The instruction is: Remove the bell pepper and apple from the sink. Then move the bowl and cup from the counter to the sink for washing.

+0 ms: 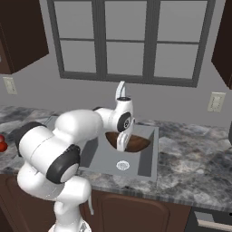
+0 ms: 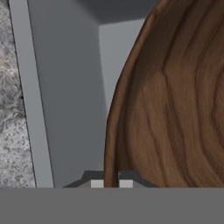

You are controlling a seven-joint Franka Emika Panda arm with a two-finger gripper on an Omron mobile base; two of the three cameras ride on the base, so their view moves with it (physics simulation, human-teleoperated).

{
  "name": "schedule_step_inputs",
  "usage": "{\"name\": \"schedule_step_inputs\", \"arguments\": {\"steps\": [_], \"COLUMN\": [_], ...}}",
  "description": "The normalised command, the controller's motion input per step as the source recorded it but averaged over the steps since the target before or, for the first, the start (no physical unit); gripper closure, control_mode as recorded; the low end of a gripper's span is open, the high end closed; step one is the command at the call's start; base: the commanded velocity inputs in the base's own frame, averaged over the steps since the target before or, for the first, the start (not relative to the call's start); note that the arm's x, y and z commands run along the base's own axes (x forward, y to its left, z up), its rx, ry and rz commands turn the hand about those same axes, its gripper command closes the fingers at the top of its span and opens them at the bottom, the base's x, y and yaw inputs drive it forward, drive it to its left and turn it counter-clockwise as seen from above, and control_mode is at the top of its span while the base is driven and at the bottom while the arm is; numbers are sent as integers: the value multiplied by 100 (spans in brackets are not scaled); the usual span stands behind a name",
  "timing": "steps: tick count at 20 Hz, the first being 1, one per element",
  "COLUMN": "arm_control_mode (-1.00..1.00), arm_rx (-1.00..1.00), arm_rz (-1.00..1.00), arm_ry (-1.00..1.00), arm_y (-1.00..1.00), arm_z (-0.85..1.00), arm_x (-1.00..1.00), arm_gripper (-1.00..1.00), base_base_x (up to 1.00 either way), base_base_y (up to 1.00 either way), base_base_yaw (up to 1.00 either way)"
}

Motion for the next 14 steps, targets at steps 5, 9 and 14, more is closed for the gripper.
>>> {"name": "schedule_step_inputs", "arguments": {"steps": [5,9,14], "arm_control_mode": [-100,-100,-100], "arm_rx": [0,0,0], "arm_rz": [0,0,0], "arm_ry": [0,0,0], "arm_y": [5,2,1], "arm_z": [-21,-23,-25], "arm_x": [17,17,16], "arm_gripper": [100,100,100], "base_base_x": [0,0,0], "base_base_y": [0,0,0], "base_base_yaw": [0,0,0]}}
